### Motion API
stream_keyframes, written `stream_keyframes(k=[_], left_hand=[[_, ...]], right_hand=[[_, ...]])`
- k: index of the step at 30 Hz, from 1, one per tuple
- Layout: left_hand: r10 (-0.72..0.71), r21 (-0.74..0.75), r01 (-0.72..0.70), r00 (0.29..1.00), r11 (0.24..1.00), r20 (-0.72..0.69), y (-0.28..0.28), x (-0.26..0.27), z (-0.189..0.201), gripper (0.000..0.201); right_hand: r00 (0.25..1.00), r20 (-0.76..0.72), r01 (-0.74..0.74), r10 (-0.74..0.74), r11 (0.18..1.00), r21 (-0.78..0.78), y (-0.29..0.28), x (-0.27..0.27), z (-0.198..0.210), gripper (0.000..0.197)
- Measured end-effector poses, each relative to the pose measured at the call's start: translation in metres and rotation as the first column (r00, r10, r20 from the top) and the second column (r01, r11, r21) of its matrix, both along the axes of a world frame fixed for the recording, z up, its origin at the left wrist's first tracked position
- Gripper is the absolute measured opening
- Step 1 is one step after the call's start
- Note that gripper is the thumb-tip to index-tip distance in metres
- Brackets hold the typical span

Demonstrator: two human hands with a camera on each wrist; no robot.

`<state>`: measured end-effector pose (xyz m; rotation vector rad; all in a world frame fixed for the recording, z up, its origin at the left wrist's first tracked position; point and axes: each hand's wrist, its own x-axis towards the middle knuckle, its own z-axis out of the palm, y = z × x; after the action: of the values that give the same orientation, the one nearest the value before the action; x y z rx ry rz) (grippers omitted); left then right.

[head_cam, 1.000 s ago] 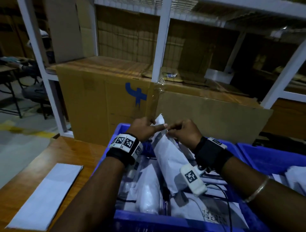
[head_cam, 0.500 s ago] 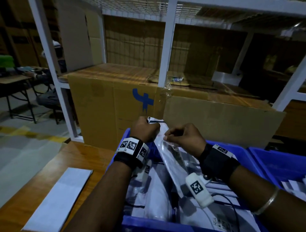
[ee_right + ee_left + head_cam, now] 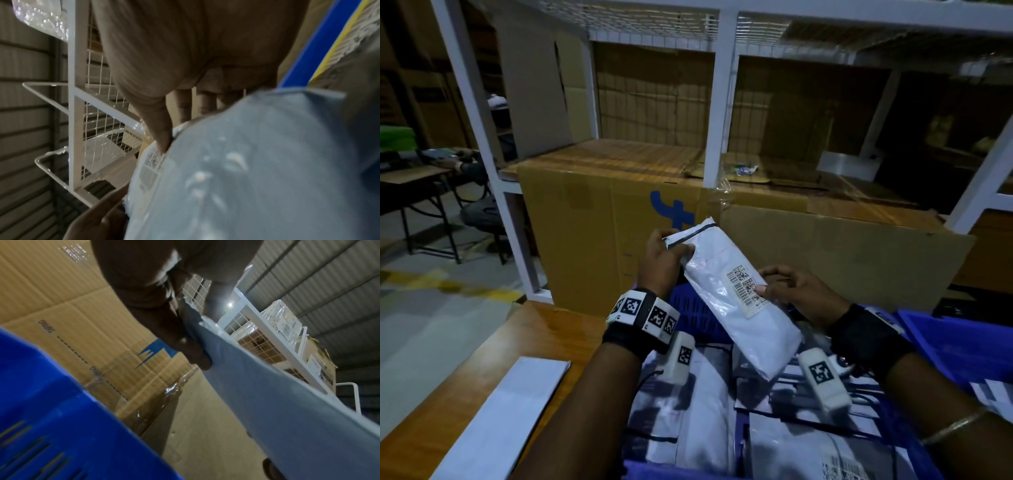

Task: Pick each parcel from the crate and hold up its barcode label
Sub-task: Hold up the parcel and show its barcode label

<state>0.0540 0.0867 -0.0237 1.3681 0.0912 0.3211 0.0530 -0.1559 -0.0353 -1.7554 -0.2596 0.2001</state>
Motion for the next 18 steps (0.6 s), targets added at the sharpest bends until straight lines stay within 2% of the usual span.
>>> stream_keyframes(k=[2,7,9,12,14,18], left_hand=[[-0.021,0.012,0.021,0.999,1.0,-0.031,-0.002,-0.002,0.001,0.022],[-0.098,0.09,0.11,0.987,0.99,-0.128,-0.002,0.0,-0.003,0.006],[-0.137,0.136,0.162,0.975,0.977,-0.173,-0.004,0.001,-0.006,0.012],[-0.183,0.221,0.221,0.966,0.95,-0.181,-0.009,0.003,-0.012,0.029],[-0.199,0.232,0.235,0.966,0.944,-0.168,-0.011,0.005,-0.017,0.028],[-0.201,0.172,0.224,0.969,0.959,-0.142,-0.012,0.007,-0.02,0.018]], right_hand=[[1.0,0.017,0.012,-0.013,0.997,0.07,-0.008,0.002,0.0,0.036],[0.999,0.041,0.009,-0.016,0.989,0.149,-0.027,-0.001,0.006,0.024],[0.997,0.072,-0.011,0.003,0.994,0.109,-0.034,0.001,0.006,0.025],[0.991,0.131,-0.014,0.015,1.0,-0.013,-0.045,0.007,0.001,0.038],[0.989,0.149,0.002,0.003,0.999,-0.038,-0.048,0.008,-0.005,0.041],[0.987,0.161,0.015,-0.014,1.0,-0.005,-0.052,0.009,-0.012,0.031]])
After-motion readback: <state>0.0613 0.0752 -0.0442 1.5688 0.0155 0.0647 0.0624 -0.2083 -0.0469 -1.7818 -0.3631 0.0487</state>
